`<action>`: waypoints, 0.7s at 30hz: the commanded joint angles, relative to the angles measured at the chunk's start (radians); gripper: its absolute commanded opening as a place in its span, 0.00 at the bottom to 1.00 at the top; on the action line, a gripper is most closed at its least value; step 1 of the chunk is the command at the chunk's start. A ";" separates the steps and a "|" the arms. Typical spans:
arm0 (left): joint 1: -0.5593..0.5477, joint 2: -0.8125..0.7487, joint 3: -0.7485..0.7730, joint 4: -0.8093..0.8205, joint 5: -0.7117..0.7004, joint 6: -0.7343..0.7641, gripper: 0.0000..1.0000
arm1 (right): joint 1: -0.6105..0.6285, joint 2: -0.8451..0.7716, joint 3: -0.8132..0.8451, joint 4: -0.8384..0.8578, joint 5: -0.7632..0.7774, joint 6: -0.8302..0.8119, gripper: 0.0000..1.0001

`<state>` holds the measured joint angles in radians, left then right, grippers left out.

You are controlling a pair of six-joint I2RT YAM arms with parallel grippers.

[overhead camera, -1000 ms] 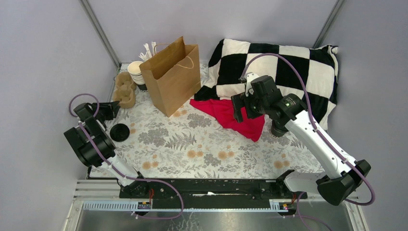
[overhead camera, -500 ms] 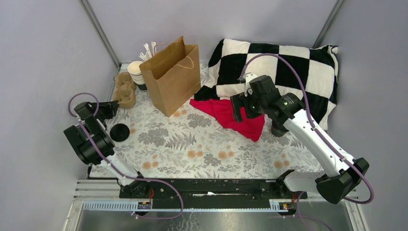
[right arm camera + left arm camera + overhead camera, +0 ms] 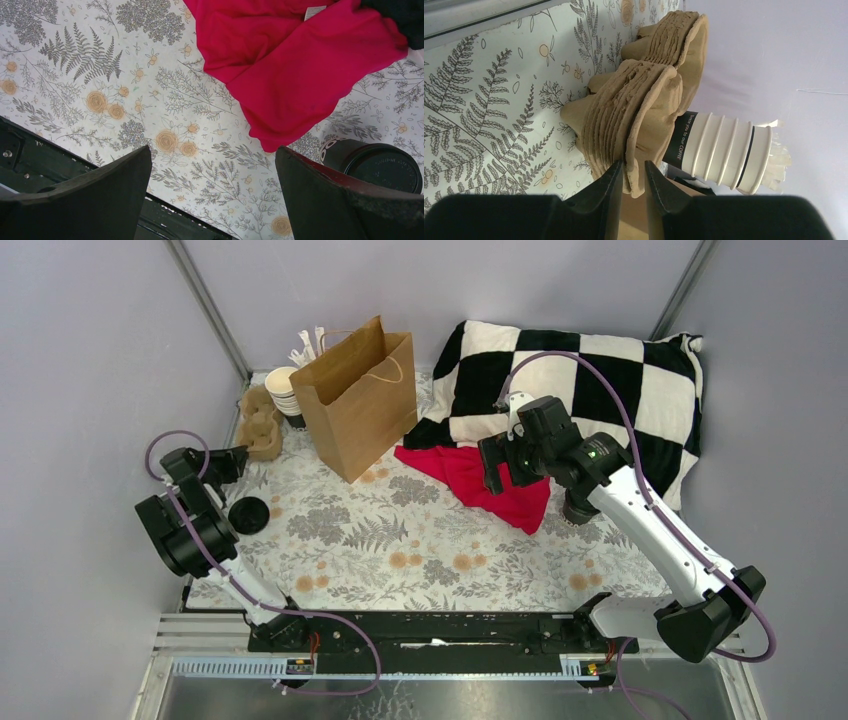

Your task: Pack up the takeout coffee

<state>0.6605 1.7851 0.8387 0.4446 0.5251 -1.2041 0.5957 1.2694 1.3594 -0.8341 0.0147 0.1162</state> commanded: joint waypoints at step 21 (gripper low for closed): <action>-0.002 -0.073 0.196 -0.429 -0.040 -0.084 0.00 | 0.010 -0.017 0.031 0.013 0.020 -0.015 1.00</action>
<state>0.6392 1.7630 0.9905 0.0772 0.4534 -1.2617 0.5957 1.2705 1.3602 -0.8341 0.0181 0.1158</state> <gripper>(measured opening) 0.008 0.994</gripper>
